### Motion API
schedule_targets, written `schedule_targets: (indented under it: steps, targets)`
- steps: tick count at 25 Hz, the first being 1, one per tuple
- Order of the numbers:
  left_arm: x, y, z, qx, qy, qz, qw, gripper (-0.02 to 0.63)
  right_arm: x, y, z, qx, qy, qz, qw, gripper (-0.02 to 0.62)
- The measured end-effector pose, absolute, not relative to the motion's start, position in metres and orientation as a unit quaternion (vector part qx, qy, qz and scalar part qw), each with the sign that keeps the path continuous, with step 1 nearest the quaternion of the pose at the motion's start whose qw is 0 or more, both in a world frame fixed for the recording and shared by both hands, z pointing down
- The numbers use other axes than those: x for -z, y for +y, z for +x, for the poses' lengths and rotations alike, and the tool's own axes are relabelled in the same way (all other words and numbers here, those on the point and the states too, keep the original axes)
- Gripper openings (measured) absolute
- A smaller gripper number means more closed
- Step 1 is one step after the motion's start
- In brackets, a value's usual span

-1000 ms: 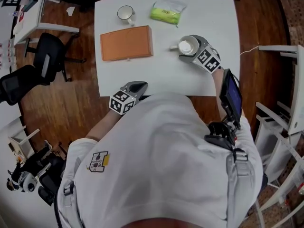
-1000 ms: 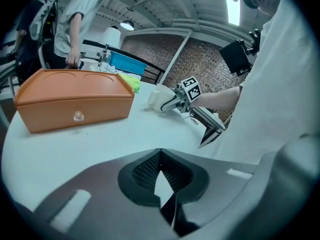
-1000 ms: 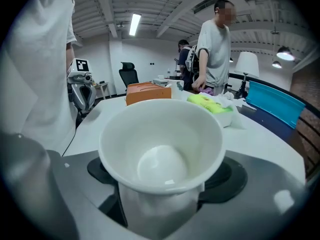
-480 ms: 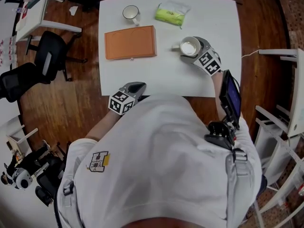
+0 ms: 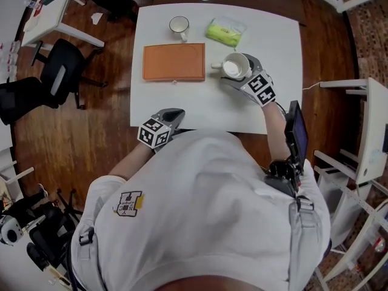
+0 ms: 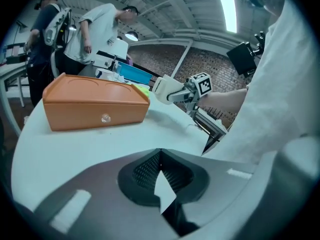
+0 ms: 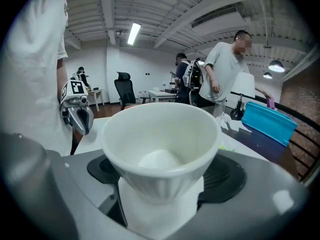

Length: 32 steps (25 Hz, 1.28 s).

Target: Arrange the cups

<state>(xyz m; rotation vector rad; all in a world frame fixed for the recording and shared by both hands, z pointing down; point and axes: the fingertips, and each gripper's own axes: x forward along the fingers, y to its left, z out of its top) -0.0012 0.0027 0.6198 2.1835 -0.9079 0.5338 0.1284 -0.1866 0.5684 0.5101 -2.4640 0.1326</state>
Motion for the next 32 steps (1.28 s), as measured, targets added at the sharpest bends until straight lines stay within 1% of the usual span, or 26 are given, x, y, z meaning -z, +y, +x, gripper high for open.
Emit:
schedule_targets:
  steps: [10,18,26,28,32]
  targets:
    - [-0.613,0.009,-0.059,-0.157,-0.407,0.829,0.35,0.0,-0.526,-0.202,0.034,-0.033,-0.944,0.165,0.284,0.453]
    - [-0.615,0.024,-0.109,-0.13,-0.46,0.8,0.362,0.0,-0.53,-0.203,-0.045,-0.033,-0.951,0.13,0.278,0.452]
    - [-0.62,0.032,-0.165,-0.111,-0.495,0.779,0.369,0.0,-0.547,-0.214,-0.128,-0.04,-0.95,0.13,0.28,0.453]
    - [-0.62,0.033,-0.177,-0.105,-0.501,0.775,0.372,0.0,-0.553,-0.215,-0.14,-0.043,-0.948,0.132,0.285,0.453]
    - [-0.616,0.037,-0.178,-0.099,-0.507,0.77,0.375,0.0,-0.557,-0.212,-0.139,-0.044,-0.945,0.134,0.294,0.453]
